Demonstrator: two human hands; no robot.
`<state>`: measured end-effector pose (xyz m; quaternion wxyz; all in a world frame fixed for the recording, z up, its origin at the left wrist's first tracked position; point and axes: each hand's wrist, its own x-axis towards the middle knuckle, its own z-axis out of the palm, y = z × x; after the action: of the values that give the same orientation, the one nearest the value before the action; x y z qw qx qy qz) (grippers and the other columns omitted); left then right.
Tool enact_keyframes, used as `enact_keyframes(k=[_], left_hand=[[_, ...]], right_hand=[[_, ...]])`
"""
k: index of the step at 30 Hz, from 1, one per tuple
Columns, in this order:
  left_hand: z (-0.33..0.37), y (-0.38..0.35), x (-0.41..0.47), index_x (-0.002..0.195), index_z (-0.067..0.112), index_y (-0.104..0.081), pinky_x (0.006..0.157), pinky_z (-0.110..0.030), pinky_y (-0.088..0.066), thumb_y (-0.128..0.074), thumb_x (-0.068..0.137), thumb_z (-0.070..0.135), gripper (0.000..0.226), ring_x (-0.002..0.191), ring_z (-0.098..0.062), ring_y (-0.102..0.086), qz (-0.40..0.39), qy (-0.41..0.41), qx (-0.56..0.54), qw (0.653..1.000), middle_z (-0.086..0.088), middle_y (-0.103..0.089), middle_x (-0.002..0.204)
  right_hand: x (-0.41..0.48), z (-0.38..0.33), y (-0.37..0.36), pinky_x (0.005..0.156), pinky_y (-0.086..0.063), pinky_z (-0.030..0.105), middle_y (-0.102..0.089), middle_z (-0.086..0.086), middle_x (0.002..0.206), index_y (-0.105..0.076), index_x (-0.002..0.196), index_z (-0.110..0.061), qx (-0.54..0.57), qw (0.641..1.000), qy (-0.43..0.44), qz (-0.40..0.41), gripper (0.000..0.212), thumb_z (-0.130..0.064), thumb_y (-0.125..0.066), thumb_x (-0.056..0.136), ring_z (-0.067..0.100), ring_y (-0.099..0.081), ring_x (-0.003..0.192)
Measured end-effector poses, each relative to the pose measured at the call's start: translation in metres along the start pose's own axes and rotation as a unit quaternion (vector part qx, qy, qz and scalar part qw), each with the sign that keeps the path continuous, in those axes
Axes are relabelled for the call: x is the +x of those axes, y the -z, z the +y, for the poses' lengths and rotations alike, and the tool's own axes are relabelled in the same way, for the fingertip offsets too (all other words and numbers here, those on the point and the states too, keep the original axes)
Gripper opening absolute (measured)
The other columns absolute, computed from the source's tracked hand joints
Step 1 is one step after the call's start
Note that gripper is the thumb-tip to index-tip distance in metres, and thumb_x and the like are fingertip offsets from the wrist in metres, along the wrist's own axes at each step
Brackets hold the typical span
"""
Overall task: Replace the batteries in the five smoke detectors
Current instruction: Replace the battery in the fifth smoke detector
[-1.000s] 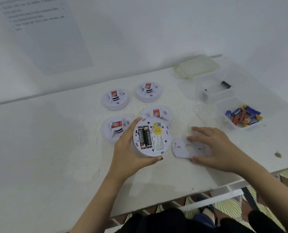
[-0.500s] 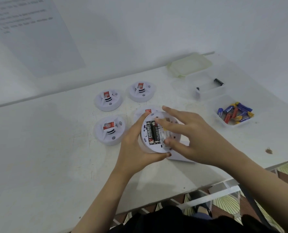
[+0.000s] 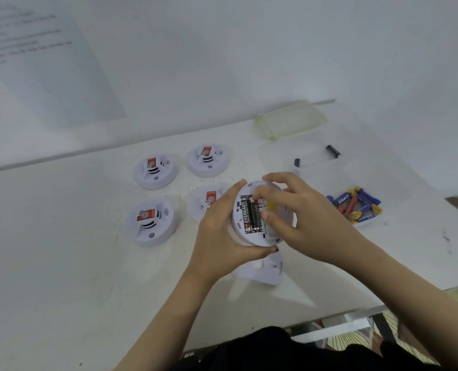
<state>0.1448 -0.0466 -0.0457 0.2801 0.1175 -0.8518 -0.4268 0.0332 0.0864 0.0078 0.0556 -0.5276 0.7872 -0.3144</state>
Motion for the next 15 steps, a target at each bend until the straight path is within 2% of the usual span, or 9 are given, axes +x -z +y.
enact_keyframes(k=[2,5,9,12,15], left_hand=[[0.004,-0.012,0.008,0.139,0.014,-0.045,0.096,-0.037,-0.051,-0.092,0.053,0.042,0.102,0.118,-0.008,-0.057,0.007,-0.011,0.010,1.000,0.009,-0.059,0.128],[0.008,-0.028,0.019,0.140,0.018,-0.041,0.099,-0.030,-0.049,-0.087,0.054,0.048,0.102,0.118,-0.003,-0.055,0.007,-0.038,0.026,0.999,0.013,-0.056,0.128],[0.015,-0.047,0.031,0.141,0.012,-0.040,0.097,-0.025,-0.048,-0.085,0.055,0.048,0.104,0.115,-0.005,-0.056,0.008,-0.054,0.043,0.998,0.009,-0.056,0.127],[0.021,-0.056,0.040,0.141,0.011,-0.040,0.096,-0.025,-0.049,-0.085,0.055,0.047,0.103,0.113,-0.006,-0.058,0.017,-0.056,0.037,0.998,0.008,-0.058,0.125],[0.025,-0.062,0.047,0.141,0.009,-0.040,0.093,-0.035,-0.052,-0.085,0.057,0.046,0.102,0.111,-0.011,-0.060,0.027,-0.068,0.045,0.996,0.005,-0.059,0.125]], right_hand=[[0.002,0.008,0.008,0.082,-0.047,0.030,-0.045,-0.003,0.131,-0.059,0.113,-0.025,0.000,1.000,-0.006,0.007,0.025,-0.025,-0.061,0.088,0.016,-0.055,0.098],[0.005,0.022,0.020,0.077,-0.046,0.024,-0.042,-0.013,0.119,-0.057,0.109,-0.027,0.002,1.000,-0.017,0.007,0.025,-0.031,-0.064,0.085,0.011,-0.053,0.093],[0.007,0.041,0.033,0.068,-0.035,0.008,-0.043,-0.016,0.111,-0.054,0.101,-0.027,0.001,1.000,-0.023,0.003,0.025,-0.032,-0.068,0.080,0.007,-0.052,0.086],[0.012,0.052,0.042,0.066,-0.037,0.010,-0.046,-0.015,0.111,-0.053,0.099,-0.027,0.008,1.000,-0.013,0.006,0.026,-0.032,-0.069,0.079,0.007,-0.053,0.083],[0.017,0.060,0.051,0.063,-0.040,0.014,-0.046,-0.016,0.107,-0.054,0.098,-0.026,0.019,1.000,-0.004,-0.006,0.024,-0.032,-0.069,0.080,0.006,-0.053,0.081]])
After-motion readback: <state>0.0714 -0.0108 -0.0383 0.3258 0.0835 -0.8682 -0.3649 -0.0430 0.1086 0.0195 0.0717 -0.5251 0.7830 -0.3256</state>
